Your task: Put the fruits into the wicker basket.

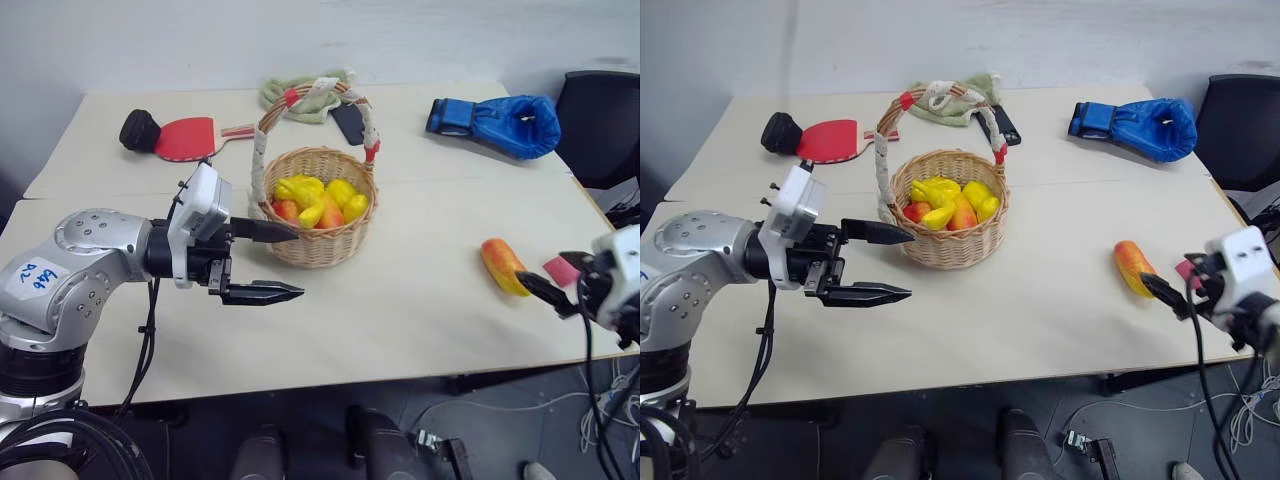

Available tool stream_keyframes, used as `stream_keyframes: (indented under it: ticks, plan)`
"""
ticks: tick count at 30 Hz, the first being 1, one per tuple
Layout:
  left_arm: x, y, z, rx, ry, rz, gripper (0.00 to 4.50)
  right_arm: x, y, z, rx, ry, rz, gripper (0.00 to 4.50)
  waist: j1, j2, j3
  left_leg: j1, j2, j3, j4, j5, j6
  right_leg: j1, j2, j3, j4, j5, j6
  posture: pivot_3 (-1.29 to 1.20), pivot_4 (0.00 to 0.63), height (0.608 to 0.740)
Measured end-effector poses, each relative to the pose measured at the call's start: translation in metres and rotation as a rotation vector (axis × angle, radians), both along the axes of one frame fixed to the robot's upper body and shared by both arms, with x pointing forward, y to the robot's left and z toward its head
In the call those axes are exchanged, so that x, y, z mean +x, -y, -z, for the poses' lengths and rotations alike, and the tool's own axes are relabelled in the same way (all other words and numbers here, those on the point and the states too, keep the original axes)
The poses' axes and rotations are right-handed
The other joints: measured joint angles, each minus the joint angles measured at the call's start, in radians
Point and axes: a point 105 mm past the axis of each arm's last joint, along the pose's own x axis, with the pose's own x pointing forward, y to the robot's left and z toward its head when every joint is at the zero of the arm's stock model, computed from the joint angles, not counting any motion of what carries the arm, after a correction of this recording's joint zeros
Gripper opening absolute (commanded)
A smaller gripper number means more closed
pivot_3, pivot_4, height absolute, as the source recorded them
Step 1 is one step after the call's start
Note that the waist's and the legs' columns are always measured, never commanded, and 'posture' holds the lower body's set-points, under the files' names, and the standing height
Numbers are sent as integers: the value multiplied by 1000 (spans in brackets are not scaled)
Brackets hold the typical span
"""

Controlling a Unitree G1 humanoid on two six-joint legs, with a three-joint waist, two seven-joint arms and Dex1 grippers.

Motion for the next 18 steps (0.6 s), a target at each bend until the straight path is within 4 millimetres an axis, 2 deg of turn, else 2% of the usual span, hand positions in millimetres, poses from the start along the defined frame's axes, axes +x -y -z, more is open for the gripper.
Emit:
stream_keyframes:
  ticks: [3, 6, 13, 16, 18]
  plan:
    - [-1, 2, -1, -14, 2, -3, 4451, 21, 4, 7, 33, -22, 36, 4500, 2, 0, 0, -1, 0, 1, 1, 0, 0, 0, -1, 1, -1, 1, 1, 0, 150, 740]
    - [-2, 3, -2, -10, 10, -6, 4451, 33, 0, 13, 95, -49, 38, 4500, 3, 1, 0, -1, 0, 1, 1, 0, 1, -1, -1, 1, 0, 1, 2, 0, 150, 740]
    - [-1, 0, -5, -3, 25, -34, 4451, 36, -7, 36, 159, -145, 45, 4500, 5, 1, 0, -2, 0, 1, 1, 0, 1, -1, -1, -1, 0, 1, 2, 0, 150, 740]
    - [0, 0, -5, -4, 26, -41, 4500, 33, -8, 40, 168, -159, 44, 3923, 5, 1, 0, -2, -1, 1, 1, 0, 1, -1, -2, -1, 0, 1, 2, 0, 150, 740]
    - [0, 0, -5, -5, 28, -44, 4500, 33, -13, 37, 182, -144, 31, 3263, 5, 1, 0, -2, 0, 1, 1, 0, 0, -1, -1, -1, 0, 1, 2, 0, 150, 740]
